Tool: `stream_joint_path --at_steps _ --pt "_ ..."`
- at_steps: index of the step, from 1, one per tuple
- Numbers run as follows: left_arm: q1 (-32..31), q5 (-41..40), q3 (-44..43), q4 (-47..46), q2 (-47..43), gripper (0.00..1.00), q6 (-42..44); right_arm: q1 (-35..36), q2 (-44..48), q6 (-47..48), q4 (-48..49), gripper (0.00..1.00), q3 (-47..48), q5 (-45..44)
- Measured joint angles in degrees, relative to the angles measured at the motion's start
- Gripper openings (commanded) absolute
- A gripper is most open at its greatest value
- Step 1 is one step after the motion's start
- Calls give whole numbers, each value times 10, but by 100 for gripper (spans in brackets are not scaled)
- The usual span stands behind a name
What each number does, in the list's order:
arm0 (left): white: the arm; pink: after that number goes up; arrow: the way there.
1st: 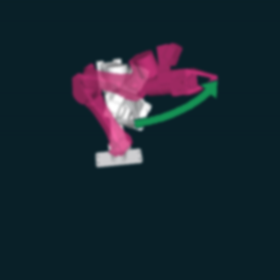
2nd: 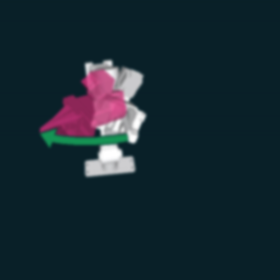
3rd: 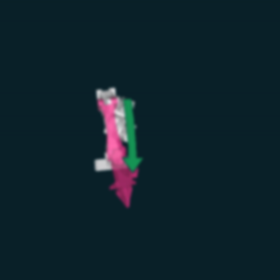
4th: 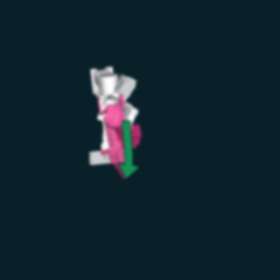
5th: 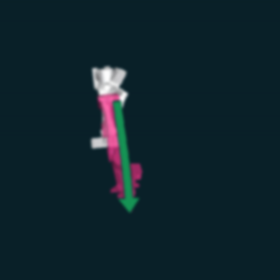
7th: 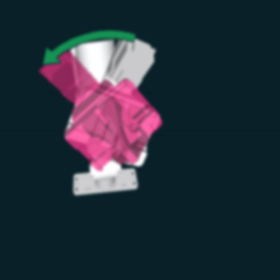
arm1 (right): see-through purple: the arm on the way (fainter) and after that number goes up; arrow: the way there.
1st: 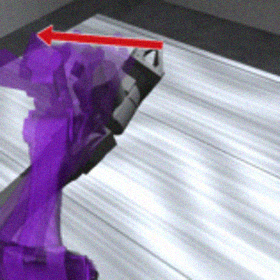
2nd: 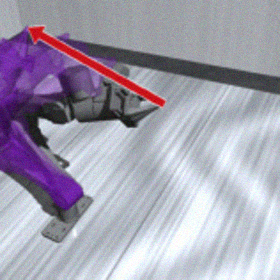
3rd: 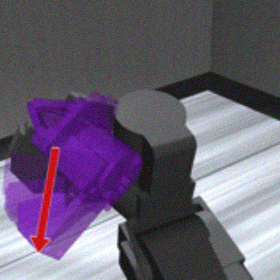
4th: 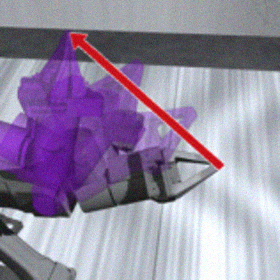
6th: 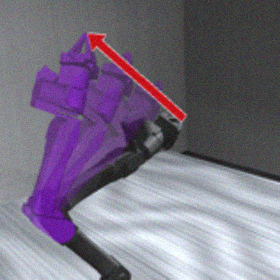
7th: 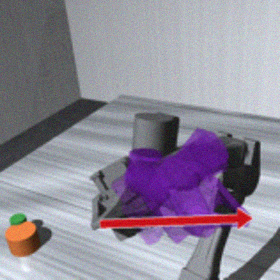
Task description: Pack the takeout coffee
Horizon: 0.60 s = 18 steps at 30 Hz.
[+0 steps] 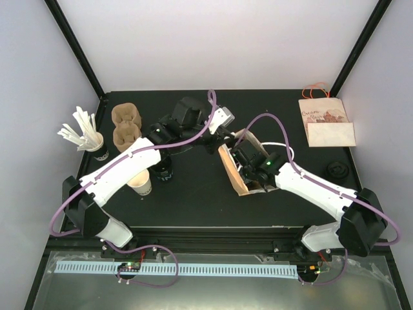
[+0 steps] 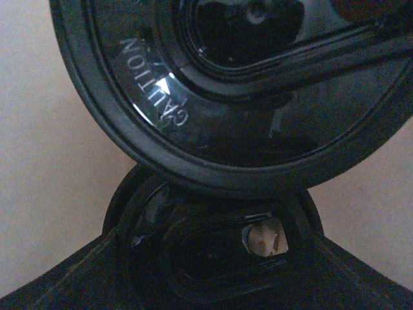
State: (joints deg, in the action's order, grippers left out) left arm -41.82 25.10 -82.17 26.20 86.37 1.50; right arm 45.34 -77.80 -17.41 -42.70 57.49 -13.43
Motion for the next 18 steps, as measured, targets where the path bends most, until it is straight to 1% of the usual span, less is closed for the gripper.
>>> stream_joint_path --at_steps 6,14,18 --pt "5 -4 -31 36 0 3 21 7 -4 16 35 58 2 -38" --pt "6 -23 -52 51 -4 3 46 11 -19 43 119 58 2 -67" --pt "7 -32 -52 54 -14 3 53 12 -20 60 181 58 -15 -74"
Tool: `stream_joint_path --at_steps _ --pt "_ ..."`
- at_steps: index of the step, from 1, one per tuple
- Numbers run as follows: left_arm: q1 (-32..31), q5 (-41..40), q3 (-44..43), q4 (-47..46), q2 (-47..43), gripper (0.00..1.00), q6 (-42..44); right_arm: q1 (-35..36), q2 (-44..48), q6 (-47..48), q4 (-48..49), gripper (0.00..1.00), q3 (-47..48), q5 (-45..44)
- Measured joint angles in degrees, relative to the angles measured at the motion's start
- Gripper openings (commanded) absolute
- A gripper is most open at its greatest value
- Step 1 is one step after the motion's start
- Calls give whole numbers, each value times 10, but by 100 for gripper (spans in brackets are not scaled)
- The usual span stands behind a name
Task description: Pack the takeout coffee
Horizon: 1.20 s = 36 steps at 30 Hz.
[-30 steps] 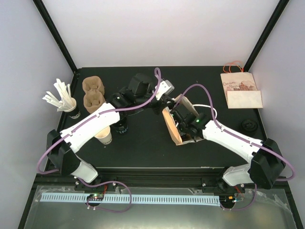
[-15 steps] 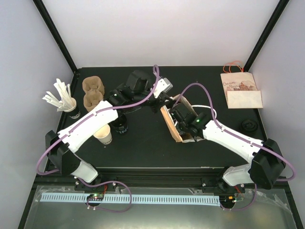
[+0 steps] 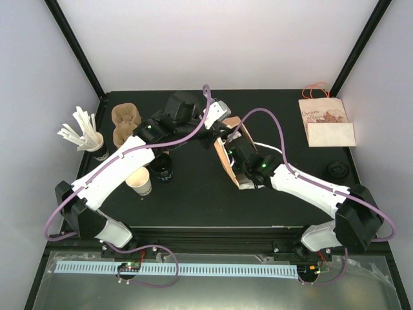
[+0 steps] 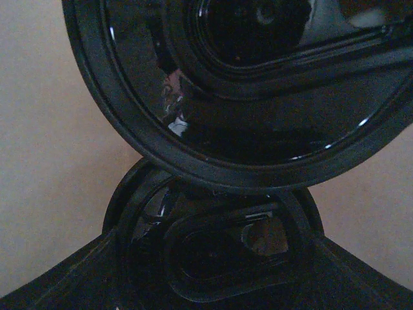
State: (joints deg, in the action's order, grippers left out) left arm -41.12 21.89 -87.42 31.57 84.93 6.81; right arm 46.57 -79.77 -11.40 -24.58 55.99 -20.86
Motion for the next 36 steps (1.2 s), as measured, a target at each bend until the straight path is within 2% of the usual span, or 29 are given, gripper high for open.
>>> stream_joint_path --at_steps 11,28,36 --pt "-6 -14 51 -10 -30 3 13 11 2 6 83 58 -58 -21" --pt "-14 -17 61 -16 -40 2 17 13 23 -1 96 57 -85 -27" --pt "0 -18 61 -12 -39 2 -14 13 22 -14 97 60 -86 -24"
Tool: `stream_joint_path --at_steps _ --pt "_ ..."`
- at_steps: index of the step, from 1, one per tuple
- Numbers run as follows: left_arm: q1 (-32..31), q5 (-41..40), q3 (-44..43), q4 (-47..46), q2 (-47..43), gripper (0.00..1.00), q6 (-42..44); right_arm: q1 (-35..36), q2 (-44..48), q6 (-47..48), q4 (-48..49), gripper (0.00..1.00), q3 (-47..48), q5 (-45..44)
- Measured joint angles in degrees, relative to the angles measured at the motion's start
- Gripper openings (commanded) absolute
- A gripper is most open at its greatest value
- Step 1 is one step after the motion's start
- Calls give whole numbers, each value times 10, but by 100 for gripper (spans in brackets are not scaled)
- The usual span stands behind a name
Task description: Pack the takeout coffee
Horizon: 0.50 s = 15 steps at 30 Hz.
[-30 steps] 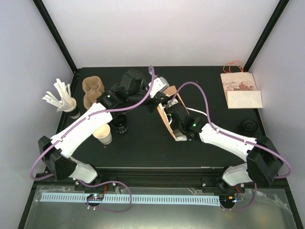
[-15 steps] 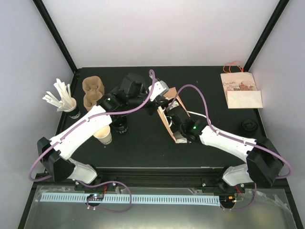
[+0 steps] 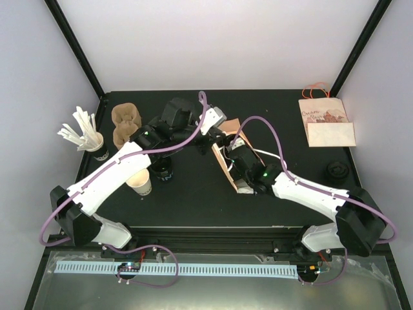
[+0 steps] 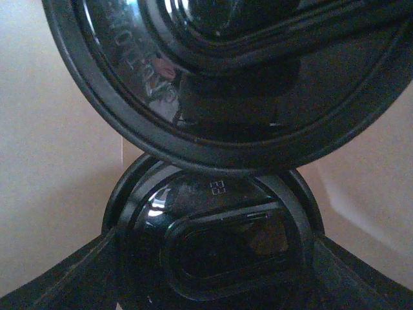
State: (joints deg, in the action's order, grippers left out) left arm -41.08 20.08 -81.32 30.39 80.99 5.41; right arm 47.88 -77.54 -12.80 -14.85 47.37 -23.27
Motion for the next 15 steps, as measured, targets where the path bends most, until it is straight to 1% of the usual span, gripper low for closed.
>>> stream_joint_path --at_steps 5,9,15 --pt "22 12 -23 22 17 2 -15 0 -9 -18 -17 61 11 1" --pt "37 22 -60 47 43 2 -27 0 -8 -37 -64 61 32 12" --pt "59 59 -123 95 94 2 -55 -1 7 -52 -132 61 45 32"
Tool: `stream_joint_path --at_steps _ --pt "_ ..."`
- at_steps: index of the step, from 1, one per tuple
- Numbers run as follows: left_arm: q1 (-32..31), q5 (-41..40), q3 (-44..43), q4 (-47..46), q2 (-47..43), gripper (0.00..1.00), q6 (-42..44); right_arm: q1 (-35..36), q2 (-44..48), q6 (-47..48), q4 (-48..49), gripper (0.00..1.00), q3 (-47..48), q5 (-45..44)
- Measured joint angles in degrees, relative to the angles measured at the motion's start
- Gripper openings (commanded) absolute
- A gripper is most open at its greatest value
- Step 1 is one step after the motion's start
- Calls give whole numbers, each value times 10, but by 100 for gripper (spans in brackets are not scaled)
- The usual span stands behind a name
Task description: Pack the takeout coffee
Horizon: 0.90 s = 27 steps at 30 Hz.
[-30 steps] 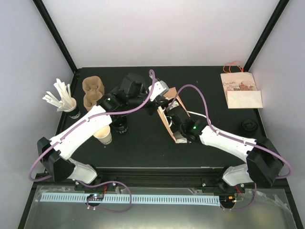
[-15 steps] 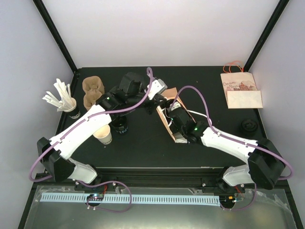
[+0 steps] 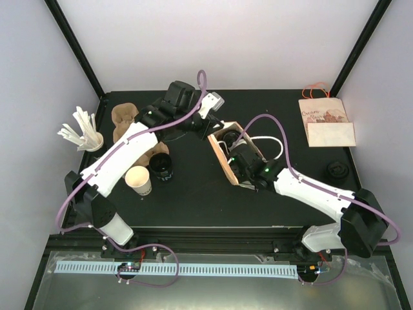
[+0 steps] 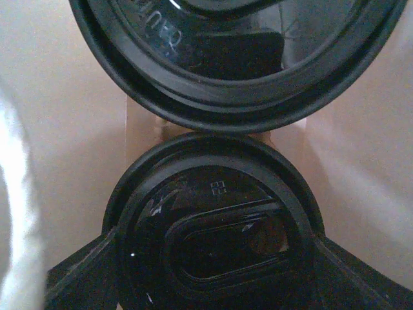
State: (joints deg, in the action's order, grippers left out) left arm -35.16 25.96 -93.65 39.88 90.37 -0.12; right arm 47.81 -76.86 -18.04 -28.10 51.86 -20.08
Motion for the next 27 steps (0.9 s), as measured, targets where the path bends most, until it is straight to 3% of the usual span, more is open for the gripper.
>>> stream_joint_path --at_steps 13,19,27 --pt "30 40 -141 99 120 2 -59 -3 -33 -23 -150 60 75 58" --pt "30 35 -166 114 137 2 -65 -6 -31 -31 -163 56 74 73" --pt "30 29 -167 120 137 4 -68 -26 -19 -46 -140 60 41 109"
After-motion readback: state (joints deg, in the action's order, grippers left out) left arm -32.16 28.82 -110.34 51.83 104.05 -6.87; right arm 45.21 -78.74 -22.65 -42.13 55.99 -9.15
